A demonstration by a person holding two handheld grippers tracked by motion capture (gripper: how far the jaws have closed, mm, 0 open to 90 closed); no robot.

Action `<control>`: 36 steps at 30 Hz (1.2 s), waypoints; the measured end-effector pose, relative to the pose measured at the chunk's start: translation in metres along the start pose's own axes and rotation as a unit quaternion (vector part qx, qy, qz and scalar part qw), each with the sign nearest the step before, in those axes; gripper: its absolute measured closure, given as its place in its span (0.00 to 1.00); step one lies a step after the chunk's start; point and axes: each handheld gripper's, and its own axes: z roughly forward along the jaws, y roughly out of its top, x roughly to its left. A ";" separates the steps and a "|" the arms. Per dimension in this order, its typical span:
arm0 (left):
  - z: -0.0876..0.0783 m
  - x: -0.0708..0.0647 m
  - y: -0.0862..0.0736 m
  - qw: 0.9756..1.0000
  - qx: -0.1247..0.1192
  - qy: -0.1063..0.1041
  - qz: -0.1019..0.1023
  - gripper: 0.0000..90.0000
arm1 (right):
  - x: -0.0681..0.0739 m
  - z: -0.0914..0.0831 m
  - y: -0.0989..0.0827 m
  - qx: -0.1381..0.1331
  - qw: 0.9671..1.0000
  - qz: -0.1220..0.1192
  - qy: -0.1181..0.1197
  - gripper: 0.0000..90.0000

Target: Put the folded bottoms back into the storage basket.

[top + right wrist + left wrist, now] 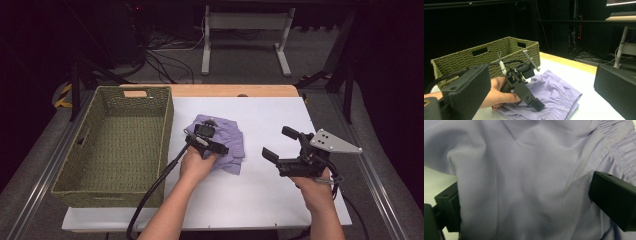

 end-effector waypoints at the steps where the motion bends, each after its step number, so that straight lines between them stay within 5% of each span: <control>1: 0.000 -0.001 0.000 1.000 0.001 -0.001 -0.001 0.02 | 0.000 0.000 0.000 0.000 1.000 0.000 0.000 0.02; 15: -0.001 -0.015 0.001 0.999 0.001 -0.026 0.020 0.02 | 0.000 0.000 0.000 0.000 1.000 0.002 0.000 0.02; 22: -0.001 -0.023 -0.002 0.998 -0.010 -0.048 0.047 0.02 | 0.000 0.000 0.000 0.001 1.000 0.001 0.000 0.02; 24: 0.000 -0.025 -0.002 0.998 -0.008 -0.042 0.054 0.02 | 0.001 0.001 0.000 0.002 1.000 0.000 0.001 0.02; 27: 0.006 -0.036 -0.001 0.996 0.009 0.003 0.093 0.01 | 0.001 0.001 0.000 0.003 1.000 0.002 0.001 0.02; 31: 0.006 -0.035 -0.003 0.997 -0.005 -0.003 0.079 0.03 | 0.001 0.001 0.000 0.004 1.000 -0.002 0.002 0.02; 36: 0.003 -0.034 -0.003 0.996 -0.002 0.004 0.090 0.13 | 0.000 0.000 0.000 0.003 1.000 0.000 -0.001 0.02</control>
